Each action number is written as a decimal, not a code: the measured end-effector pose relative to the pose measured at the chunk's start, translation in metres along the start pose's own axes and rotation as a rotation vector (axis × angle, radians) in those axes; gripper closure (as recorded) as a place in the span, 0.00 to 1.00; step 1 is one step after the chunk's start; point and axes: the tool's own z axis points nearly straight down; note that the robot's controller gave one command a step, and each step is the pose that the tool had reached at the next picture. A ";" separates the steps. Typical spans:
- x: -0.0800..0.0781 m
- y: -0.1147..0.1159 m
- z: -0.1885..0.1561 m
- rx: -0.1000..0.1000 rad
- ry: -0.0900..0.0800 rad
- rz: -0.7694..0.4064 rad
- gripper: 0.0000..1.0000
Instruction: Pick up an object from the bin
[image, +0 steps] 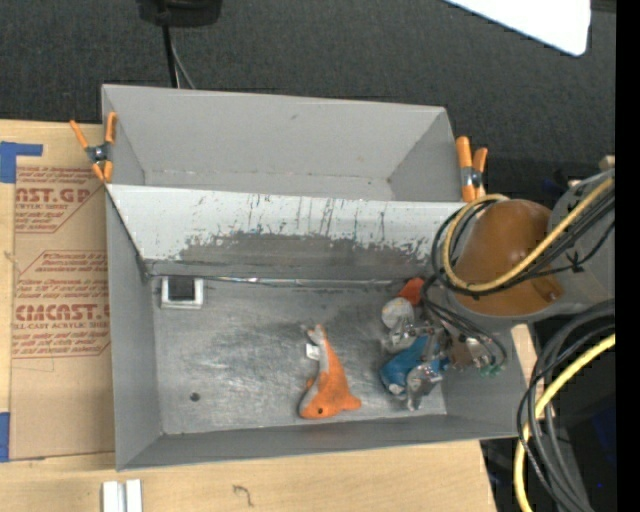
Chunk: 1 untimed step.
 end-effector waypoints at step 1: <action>0.000 0.000 0.000 0.000 0.000 0.000 1.00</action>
Offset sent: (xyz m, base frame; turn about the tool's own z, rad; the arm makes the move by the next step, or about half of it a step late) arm -0.0059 -0.0167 0.1518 0.0465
